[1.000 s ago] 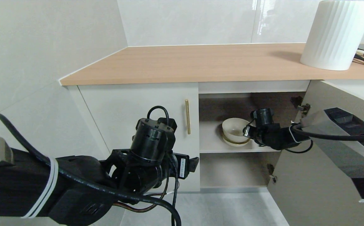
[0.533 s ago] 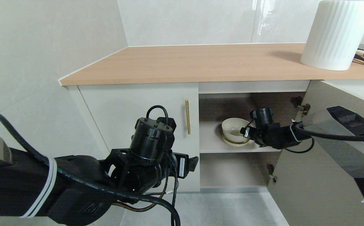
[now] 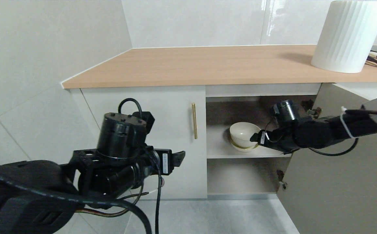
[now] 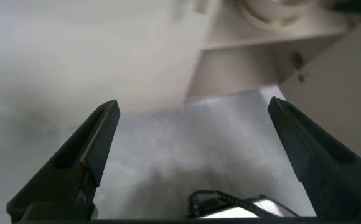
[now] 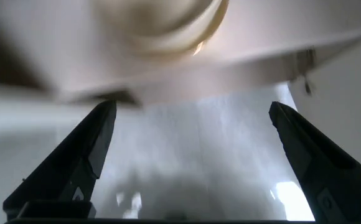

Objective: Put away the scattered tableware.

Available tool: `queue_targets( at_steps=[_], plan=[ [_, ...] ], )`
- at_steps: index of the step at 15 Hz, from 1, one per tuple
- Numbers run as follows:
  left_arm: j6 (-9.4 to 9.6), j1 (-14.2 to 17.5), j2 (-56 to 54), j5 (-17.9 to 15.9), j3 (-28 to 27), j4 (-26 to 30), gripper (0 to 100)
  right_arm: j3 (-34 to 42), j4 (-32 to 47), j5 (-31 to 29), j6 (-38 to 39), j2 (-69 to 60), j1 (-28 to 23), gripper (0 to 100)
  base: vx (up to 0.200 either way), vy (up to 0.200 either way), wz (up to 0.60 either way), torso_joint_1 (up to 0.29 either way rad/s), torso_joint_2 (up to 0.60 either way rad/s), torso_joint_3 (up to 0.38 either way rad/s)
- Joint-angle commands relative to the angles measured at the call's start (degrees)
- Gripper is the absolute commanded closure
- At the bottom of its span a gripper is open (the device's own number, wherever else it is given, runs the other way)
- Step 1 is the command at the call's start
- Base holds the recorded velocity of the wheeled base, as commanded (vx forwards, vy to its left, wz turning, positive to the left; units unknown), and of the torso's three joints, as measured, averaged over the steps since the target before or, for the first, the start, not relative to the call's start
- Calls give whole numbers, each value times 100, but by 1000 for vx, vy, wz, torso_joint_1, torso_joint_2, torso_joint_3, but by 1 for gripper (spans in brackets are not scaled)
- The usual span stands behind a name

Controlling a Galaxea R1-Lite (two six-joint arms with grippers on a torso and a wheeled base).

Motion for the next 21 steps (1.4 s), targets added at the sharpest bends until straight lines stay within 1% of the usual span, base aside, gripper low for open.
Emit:
queue_targets(
  at_steps=[1, 2, 3, 5, 6, 8, 9, 12, 14, 16, 19, 21],
  plan=[
    [163, 233, -844, -10, 444, 10, 0, 1058, 541, 111, -58, -1875, 278, 0, 0, 0, 0, 0, 0, 0],
    [357, 233, -1108, -10, 532, 10, 0, 1445, 568, 146, -58, -2253, 392, 0, 0, 0, 0, 0, 0, 0],
    [489, 233, -1372, -2, 673, 10, 0, 1858, 577, 164, -58, -2622, 533, 0, 0, 0, 0, 0, 0, 0],
    [506, 268, -1723, -10, 1094, 19, 0, 2640, 577, 243, -163, -3229, 867, 0, 0, 0, 0, 0, 0, 0],
    [515, 365, -1767, -19, 1165, 10, 0, 2886, 541, 269, -278, -3378, 946, 0, 0, 0, 0, 0, 0, 0],
    [506, 400, -1732, -28, 1297, 10, 0, 3167, 541, 260, -330, -3510, 1122, 0, 0, 0, 0, 0, 0, 0],
    [471, 400, -1626, -107, 1279, 1, 0, 3229, 559, 260, -348, -3571, 1148, 0, 0, 0, 0, 0, 0, 0],
    [374, 400, -1310, -169, 1288, -16, 0, 3238, 568, 260, -348, -3536, 1166, 0, 0, 0, 0, 0, 0, 0],
    [374, 391, -1292, -169, 1297, -16, 0, 3247, 577, 252, -348, -3563, 1245, 0, 0, 0, 0, 0, 0, 0],
    [234, 391, -1257, -169, 1297, -16, 0, 3255, 577, 243, -348, -3563, 1306, 0, -200, 0, 0, 7, 2, -2],
    [181, 391, -1222, -169, 1288, -16, 0, 3255, 585, 234, -348, -3571, 1306, 0, -200, 0, 0, -1, 4, 4],
    [181, 391, -1222, -169, 1288, -16, 0, 3290, 577, 234, -348, -3554, 1315, 0, -200, 0, 0, -2, 2, 5]
  ],
)
